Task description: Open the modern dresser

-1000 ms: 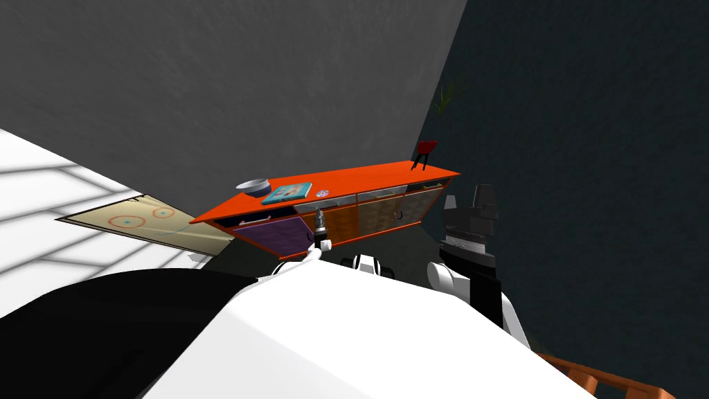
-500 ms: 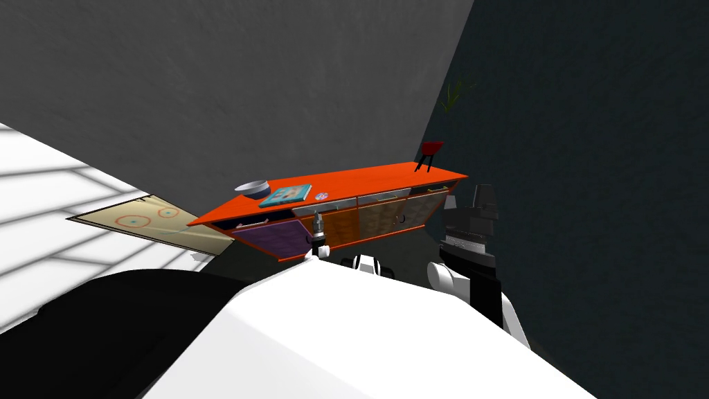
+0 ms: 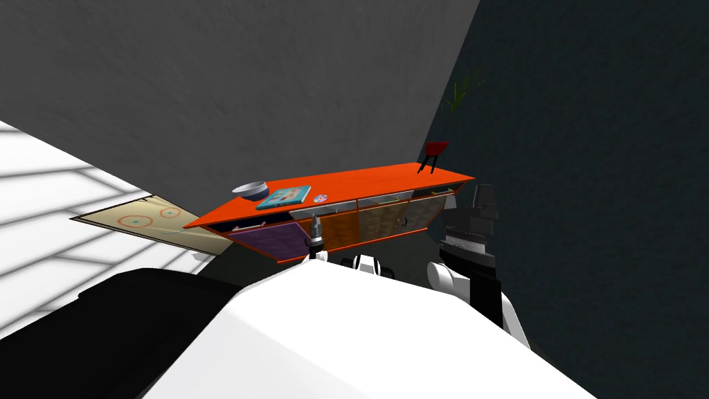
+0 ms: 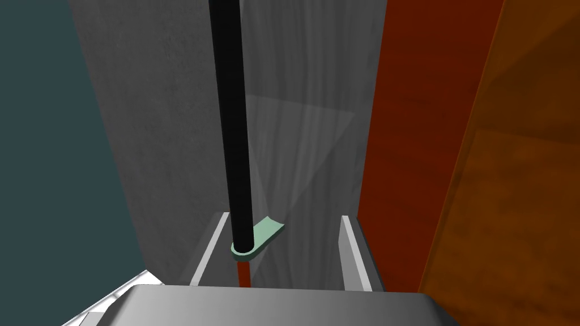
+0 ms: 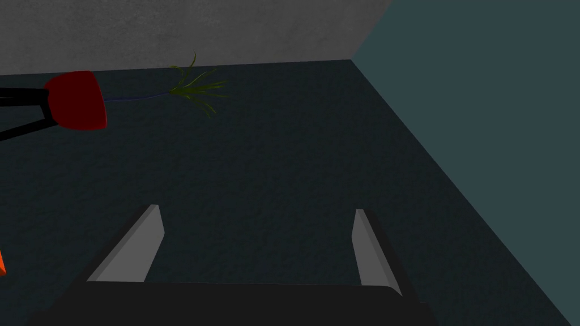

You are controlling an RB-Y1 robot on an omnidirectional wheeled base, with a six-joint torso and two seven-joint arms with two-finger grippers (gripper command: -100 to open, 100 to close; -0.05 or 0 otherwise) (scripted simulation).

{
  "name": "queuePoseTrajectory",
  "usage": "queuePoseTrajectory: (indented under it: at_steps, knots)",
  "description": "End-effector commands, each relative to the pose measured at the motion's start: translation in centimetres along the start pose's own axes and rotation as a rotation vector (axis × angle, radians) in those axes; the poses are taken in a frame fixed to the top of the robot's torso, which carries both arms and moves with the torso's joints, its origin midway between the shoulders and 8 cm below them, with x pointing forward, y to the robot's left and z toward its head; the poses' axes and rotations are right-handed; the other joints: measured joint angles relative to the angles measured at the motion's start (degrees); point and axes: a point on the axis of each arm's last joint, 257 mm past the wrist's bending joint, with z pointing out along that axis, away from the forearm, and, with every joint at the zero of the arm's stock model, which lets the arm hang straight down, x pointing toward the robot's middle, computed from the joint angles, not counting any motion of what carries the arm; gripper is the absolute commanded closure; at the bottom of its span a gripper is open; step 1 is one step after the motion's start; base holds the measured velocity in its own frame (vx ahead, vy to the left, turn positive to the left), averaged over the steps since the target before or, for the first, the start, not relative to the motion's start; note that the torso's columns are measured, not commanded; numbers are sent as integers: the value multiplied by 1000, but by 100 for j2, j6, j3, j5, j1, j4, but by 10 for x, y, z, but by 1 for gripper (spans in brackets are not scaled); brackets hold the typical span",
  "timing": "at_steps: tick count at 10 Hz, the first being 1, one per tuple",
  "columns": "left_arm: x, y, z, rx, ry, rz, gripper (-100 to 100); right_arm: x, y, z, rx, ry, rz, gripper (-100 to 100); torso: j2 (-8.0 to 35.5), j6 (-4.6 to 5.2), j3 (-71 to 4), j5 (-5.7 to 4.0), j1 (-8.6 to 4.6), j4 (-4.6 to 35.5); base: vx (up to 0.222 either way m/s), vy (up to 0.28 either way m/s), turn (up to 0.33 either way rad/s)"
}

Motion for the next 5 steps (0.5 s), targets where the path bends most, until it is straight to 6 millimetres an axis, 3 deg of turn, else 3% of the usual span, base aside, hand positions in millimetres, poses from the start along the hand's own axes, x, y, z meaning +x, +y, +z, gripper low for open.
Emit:
queuePoseTrajectory:
  at_steps: [1,4,5]
  knots:
    - [-5,-9,-19,0,8,-5,100,0,0,0,0,0,0,0,-9,0,-4,-2,-7,1,89,-17,56]
    - [-11,-19,-40,-8,16,-9,100,0,0,0,0,0,0,0,-4,0,-3,-6,-8,6,72,-2,41]
    - [-6,-33,-43,19,28,-31,100,0,0,0,0,0,0,0,-10,3,-5,-1,-6,-1,115,-5,83]
